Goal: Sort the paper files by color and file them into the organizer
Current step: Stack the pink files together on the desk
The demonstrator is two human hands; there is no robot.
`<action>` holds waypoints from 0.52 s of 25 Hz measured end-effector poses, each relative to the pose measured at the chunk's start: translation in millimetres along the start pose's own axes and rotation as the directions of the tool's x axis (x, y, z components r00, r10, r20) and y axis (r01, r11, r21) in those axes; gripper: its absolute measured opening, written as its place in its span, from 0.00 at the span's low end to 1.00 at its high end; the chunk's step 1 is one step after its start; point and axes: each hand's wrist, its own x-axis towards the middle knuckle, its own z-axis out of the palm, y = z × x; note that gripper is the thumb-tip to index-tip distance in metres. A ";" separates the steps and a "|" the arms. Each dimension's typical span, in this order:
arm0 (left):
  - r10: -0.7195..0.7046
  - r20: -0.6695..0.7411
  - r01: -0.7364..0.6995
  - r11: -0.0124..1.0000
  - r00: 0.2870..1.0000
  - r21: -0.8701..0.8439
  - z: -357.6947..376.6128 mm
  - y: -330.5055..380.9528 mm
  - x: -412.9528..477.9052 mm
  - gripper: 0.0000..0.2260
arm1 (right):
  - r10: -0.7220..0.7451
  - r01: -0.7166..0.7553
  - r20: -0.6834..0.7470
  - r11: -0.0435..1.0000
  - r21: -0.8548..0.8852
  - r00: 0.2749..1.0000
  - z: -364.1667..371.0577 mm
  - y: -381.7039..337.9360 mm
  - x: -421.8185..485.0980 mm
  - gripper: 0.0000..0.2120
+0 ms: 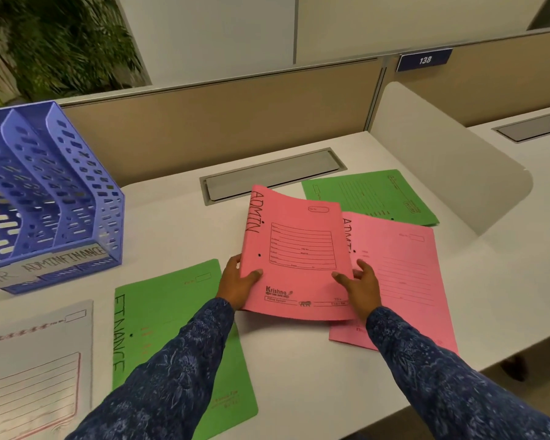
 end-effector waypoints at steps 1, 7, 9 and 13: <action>0.015 -0.029 -0.016 0.999 0.999 -0.034 -7.4 -4.7 -10.0 0.25 | 0.017 -0.018 0.033 1.000 0.021 0.999 3.7 1.5 -4.0 0.31; 0.004 -0.203 -0.014 0.999 0.979 -0.049 -73.6 -61.4 -88.8 0.21 | -0.026 0.030 0.215 0.999 -0.014 0.976 59.8 15.3 -63.4 0.25; -0.034 -0.266 0.031 0.999 0.963 -0.014 -95.7 -83.8 -113.5 0.22 | -0.036 0.058 0.274 0.996 -0.071 0.961 83.4 23.4 -86.1 0.25; -0.050 -0.365 0.089 0.992 0.930 0.091 -124.3 -118.0 -153.4 0.26 | -0.045 0.093 0.325 0.986 -0.135 0.945 119.8 37.7 -126.1 0.25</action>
